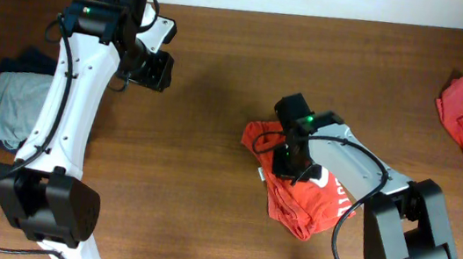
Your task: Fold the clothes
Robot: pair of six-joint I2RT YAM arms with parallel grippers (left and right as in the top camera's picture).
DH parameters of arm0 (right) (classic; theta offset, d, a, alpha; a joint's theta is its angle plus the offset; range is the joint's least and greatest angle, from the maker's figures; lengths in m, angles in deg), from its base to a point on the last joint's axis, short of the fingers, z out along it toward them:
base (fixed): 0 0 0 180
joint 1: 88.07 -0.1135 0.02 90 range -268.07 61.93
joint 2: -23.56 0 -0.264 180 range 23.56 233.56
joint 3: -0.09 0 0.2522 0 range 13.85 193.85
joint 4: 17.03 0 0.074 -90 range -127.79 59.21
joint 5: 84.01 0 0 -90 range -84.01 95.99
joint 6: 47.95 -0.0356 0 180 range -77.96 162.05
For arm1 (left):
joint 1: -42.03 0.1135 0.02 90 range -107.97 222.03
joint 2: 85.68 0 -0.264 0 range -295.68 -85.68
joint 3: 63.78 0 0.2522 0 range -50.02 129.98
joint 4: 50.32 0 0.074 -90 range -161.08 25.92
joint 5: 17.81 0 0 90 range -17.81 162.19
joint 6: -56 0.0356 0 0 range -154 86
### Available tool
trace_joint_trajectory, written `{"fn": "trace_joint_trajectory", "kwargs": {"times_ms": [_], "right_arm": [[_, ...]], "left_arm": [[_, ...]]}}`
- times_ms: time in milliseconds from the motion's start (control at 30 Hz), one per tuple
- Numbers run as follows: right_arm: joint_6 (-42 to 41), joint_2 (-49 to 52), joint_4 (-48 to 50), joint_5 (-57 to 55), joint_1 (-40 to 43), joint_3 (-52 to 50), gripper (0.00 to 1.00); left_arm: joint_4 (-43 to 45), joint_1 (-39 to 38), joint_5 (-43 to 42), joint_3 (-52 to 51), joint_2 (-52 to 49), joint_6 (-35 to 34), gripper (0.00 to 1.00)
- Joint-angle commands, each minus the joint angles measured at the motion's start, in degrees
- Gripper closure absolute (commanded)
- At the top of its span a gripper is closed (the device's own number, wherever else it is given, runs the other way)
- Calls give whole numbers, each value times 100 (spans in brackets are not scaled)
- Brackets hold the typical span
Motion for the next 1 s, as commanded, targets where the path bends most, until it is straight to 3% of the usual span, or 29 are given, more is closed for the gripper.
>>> {"fn": "trace_joint_trajectory", "kwargs": {"times_ms": [0, 67, 233, 333, 500, 600, 767, 967], "right_arm": [[136, -68, 4, 710, -83, 79, 76], [439, -118, -96, 1510, -81, 271, 62], [485, -205, -361, 2699, -83, 702, 53], [1043, -212, -319, 3543, -83, 748, 50], [1478, -216, -398, 3943, -48, 748, 47], [2376, -216, -345, 4767, -7, 748, 43], [2374, -225, -584, 4586, 181, 750, 44], [2496, -525, -662, 4544, 997, 750, 44]], "left_arm": [[2, 35, 2, 66, 125, -28, 47], [7, 35, 2, 66, 125, -31, 47], [50, 35, 0, 66, 125, -31, 42], [63, 35, -2, 66, 125, -31, 42], [63, 35, -57, 66, 127, -31, 41], [101, 35, -127, 66, 127, -33, 40], [125, 33, -374, 66, 125, -31, 39], [127, -63, -737, 66, 125, 164, 39]]}}
